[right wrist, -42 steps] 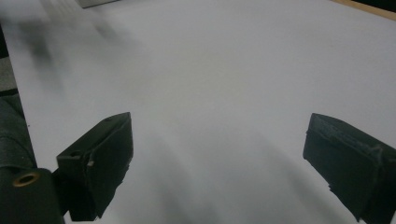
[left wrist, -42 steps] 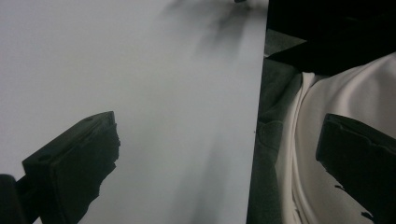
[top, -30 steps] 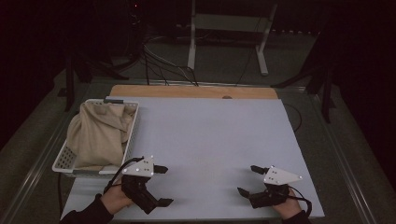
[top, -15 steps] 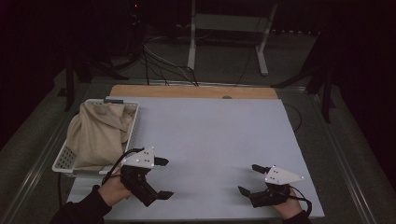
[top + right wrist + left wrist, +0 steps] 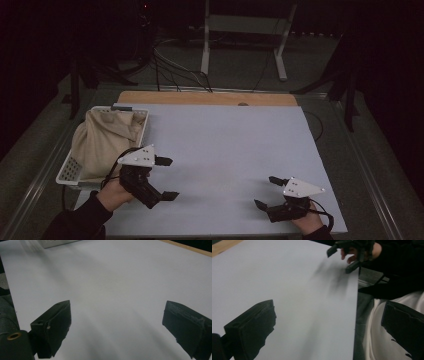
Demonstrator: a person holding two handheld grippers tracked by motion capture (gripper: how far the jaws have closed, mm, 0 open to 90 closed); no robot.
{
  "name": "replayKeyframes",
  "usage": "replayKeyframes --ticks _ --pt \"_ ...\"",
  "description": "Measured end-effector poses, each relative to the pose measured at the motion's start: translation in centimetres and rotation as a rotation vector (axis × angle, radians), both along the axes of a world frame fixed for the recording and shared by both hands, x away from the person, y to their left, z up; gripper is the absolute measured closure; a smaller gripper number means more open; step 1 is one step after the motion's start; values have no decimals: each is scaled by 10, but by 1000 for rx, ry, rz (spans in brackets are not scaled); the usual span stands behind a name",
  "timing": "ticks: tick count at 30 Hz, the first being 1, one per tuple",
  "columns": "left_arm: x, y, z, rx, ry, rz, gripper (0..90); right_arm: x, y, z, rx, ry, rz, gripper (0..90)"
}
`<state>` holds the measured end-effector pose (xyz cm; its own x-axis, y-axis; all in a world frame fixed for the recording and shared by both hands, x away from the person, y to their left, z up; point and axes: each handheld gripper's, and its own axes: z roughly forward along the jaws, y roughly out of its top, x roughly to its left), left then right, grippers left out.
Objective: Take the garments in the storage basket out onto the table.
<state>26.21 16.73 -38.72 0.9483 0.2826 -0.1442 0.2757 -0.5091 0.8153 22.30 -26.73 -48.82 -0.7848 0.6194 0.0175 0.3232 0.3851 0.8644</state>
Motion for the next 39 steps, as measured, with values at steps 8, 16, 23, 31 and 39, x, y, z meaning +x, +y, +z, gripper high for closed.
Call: replayKeyframes --ticks 8,16,23,31,39 --pt "5 13 2 -1 -5 54 2 0 1 -1 2 2 2 88" --pt "6 28 12 18 -29 106 2 0 3 -2 2 3 6 87" --pt "6 43 22 20 -44 151 2 0 4 -3 -1 4 9 87" --pt "7 59 31 22 -51 198 2 1 2 -3 25 7 -1 87" --pt "11 78 41 16 -61 254 2 1 2 -4 31 13 -1 88"
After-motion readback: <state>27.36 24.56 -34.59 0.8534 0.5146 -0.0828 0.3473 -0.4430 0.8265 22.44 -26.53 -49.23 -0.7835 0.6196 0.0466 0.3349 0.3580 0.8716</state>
